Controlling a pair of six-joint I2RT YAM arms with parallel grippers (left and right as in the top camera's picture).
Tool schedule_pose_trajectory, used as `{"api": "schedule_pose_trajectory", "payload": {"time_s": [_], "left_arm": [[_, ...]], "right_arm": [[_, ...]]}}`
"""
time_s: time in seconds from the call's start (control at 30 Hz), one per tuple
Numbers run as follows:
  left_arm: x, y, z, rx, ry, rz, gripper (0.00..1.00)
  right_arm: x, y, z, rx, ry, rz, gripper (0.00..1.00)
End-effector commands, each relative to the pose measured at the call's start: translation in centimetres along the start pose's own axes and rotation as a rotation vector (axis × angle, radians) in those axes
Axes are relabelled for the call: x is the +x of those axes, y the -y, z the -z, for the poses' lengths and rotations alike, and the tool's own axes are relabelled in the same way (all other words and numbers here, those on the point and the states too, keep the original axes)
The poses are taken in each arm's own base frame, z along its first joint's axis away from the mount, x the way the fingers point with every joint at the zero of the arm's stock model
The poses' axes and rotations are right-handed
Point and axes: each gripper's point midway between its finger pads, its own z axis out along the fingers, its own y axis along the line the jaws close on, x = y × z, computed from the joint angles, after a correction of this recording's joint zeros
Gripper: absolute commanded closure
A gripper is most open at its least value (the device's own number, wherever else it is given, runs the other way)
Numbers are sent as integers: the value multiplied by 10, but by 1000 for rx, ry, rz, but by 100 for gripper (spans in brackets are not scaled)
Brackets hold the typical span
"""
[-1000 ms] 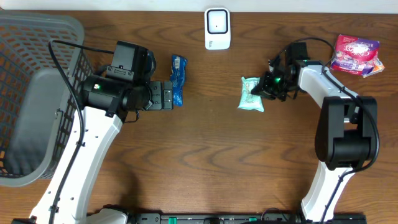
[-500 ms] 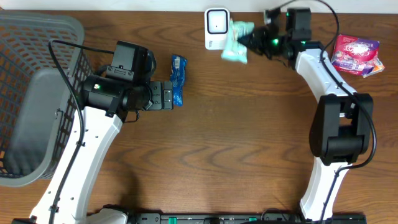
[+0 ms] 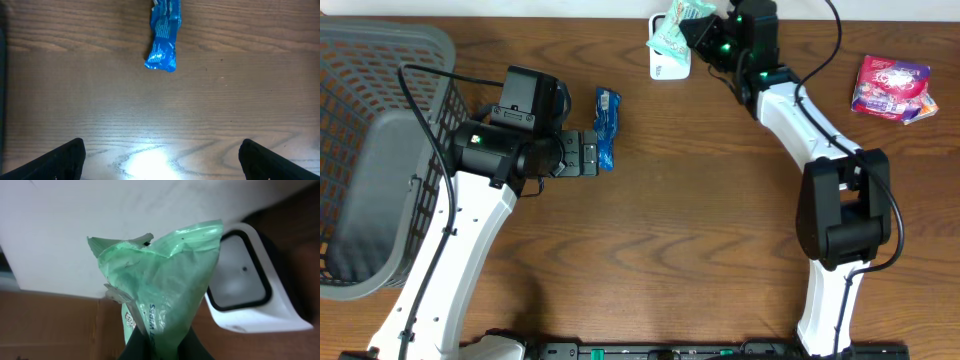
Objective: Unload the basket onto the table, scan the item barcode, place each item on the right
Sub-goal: 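Hold the wipes packet up against the scanner with the right gripper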
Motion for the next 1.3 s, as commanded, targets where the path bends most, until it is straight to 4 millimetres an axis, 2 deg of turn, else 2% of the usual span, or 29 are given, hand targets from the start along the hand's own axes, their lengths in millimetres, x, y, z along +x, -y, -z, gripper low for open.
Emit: {"api": "schedule_pose_trajectory", "payload": {"time_s": [0.0, 0.23, 0.33, 0.53, 0.7, 1.03, 1.17, 1.27], "left_arm": [[-1, -3, 0, -11, 2, -11, 2], [-1, -3, 0, -11, 2, -11, 2], [-1, -3, 0, -11, 2, -11, 2], [-1, -3, 0, -11, 2, -11, 2], [-1, -3, 0, -11, 2, -11, 2], [-1, -3, 0, -11, 2, -11, 2], [-1, -3, 0, -11, 2, -11, 2], [-1, -3, 0, -11, 2, -11, 2]], "right_arm": [[-7, 11, -10, 32, 71, -20, 99], [-9, 32, -21, 51, 65, -31, 99], [-10, 30, -25, 40, 59, -1, 99], [-12, 13, -38, 2, 49, 23, 99], [-10, 24, -48, 62, 4, 54, 99], [-1, 24, -48, 57, -42, 156, 99], [-7, 23, -48, 63, -9, 171, 99], [-9, 15, -50, 41, 12, 180, 99]]}}
